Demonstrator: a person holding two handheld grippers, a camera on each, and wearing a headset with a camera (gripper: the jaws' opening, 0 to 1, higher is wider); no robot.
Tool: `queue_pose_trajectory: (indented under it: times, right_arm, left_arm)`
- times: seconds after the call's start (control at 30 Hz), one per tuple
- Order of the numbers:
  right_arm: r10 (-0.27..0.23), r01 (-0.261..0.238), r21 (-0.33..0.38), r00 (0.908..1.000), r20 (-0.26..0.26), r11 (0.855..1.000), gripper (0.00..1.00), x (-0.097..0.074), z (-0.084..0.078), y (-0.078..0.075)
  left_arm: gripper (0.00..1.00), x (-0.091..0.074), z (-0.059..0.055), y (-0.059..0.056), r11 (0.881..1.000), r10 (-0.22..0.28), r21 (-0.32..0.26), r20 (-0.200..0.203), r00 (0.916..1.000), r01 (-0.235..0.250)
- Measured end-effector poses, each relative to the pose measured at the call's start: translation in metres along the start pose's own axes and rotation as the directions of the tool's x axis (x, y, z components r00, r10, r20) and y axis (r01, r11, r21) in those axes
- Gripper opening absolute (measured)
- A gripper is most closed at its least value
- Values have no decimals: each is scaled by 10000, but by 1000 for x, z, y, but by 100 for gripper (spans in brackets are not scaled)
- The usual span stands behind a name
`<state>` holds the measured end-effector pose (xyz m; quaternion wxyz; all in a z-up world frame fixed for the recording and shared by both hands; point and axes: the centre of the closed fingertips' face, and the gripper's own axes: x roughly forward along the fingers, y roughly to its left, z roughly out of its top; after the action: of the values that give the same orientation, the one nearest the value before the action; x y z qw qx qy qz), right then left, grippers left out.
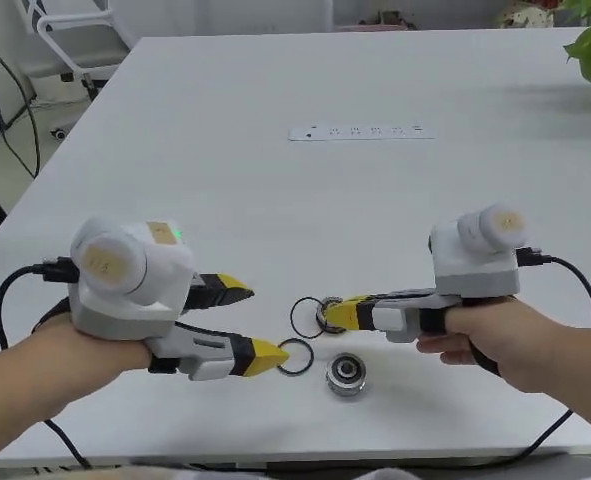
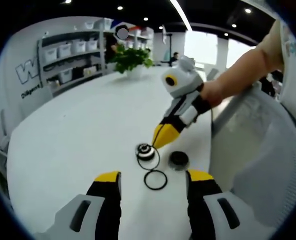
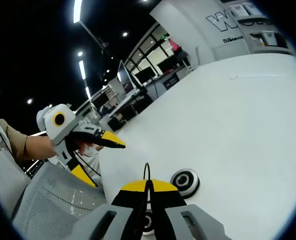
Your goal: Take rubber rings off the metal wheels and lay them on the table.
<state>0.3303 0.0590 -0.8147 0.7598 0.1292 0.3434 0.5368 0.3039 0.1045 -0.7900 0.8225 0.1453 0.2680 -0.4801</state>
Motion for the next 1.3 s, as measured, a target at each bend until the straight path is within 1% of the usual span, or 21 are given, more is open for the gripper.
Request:
queue_pose_trajectory:
  times: [0.2,0.3,0.43,0.47,0.53,0.63,0.87,1.03,1.3]
  right_arm:
    - [245,-242,104,9993,-295,9997,0,8,-9,8]
    - [342,-336,132,9983,-468,9993,0,12,-13,13]
    - [434,-420,213,9968,-668,9989,0,17,-19,16]
    - [460,-447,189,9957,-798,9988,0,19,-23,16]
    - [401,-390,126,9943,-992,9992,0,21,-28,14]
    - [352,-342,115,9937,-1067,9993,0,22,-30,11]
    - [68,-43,235,9941,-1081,9997,0,23,-30,2]
    - [-215,246,230,9918,-1258,9994,0,22,-34,-3]
    - [-398,425,172,9902,-1336,9989,1,22,-36,-6]
  left_arm:
    - [55,-4,-1,0,9999,129,-53,80,9999,-129]
    - [55,-6,-2,-1,9999,153,-44,64,9999,-153]
    - [56,-8,-5,-1,9997,198,-113,37,9998,-197]
    - [56,-9,-5,-2,9997,211,-133,34,9998,-211]
    - [56,-9,-6,-2,9996,225,-153,29,9997,-224]
    - [56,-10,-9,-1,9995,255,-185,-30,9997,-255]
    - [56,-11,-14,-1,9992,275,-297,-99,9996,-278]
    - [55,-11,-15,0,9991,283,-324,-132,9995,-287]
    - [55,-9,-15,-2,9992,220,-319,-165,9996,-225]
